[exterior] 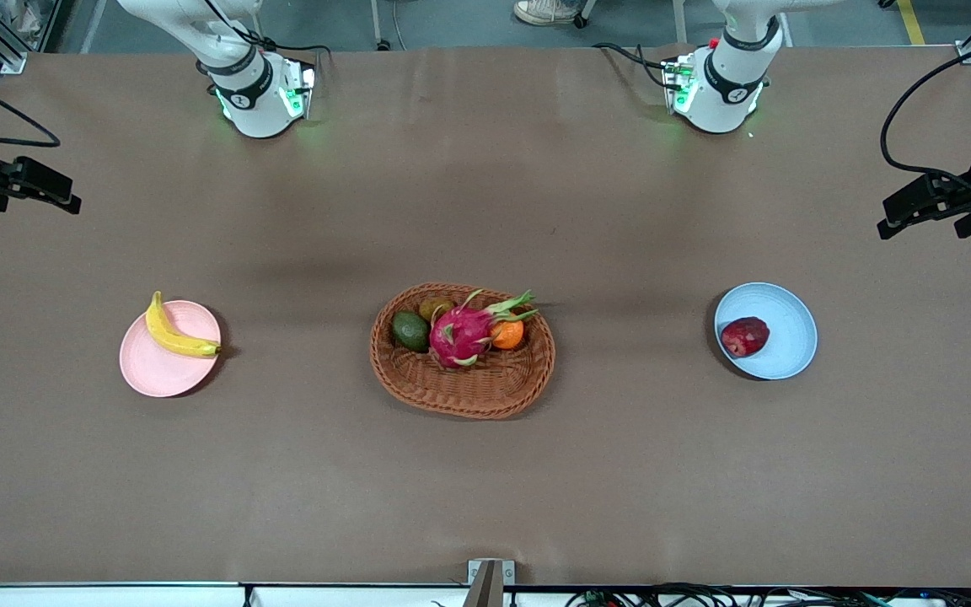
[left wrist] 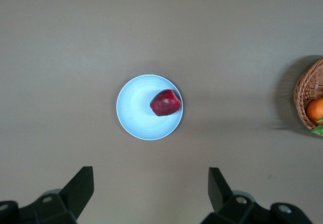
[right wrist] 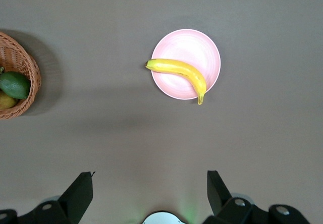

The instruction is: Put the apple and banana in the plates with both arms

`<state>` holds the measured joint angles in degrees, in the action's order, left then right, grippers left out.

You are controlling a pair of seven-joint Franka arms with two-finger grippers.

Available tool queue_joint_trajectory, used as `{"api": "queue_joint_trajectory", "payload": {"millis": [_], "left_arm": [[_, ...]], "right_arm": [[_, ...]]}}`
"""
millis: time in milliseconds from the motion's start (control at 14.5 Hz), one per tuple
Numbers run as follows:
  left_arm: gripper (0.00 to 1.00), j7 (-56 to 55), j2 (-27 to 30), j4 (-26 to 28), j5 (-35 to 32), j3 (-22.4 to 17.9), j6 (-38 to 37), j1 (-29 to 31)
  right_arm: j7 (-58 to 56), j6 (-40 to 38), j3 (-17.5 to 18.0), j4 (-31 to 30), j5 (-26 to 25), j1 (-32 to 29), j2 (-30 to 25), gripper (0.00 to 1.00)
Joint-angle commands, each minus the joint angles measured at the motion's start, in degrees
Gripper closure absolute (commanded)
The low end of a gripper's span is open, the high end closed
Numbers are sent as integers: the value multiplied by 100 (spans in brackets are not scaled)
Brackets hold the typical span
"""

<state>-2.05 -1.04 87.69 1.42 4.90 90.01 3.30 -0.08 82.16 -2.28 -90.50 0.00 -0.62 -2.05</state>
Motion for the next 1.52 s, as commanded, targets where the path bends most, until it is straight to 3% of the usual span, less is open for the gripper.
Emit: {"api": "queue_joint_trajectory", "payload": {"millis": [0, 1452], "left_arm": [[0, 90, -37, -121, -98, 37, -115, 12], [0, 82, -46, -121, -89, 46, -115, 21]], "right_arm": [[34, -41, -158, -336, -114, 115, -427, 0], [34, -24, -132, -292, -44, 106, -542, 0]]}}
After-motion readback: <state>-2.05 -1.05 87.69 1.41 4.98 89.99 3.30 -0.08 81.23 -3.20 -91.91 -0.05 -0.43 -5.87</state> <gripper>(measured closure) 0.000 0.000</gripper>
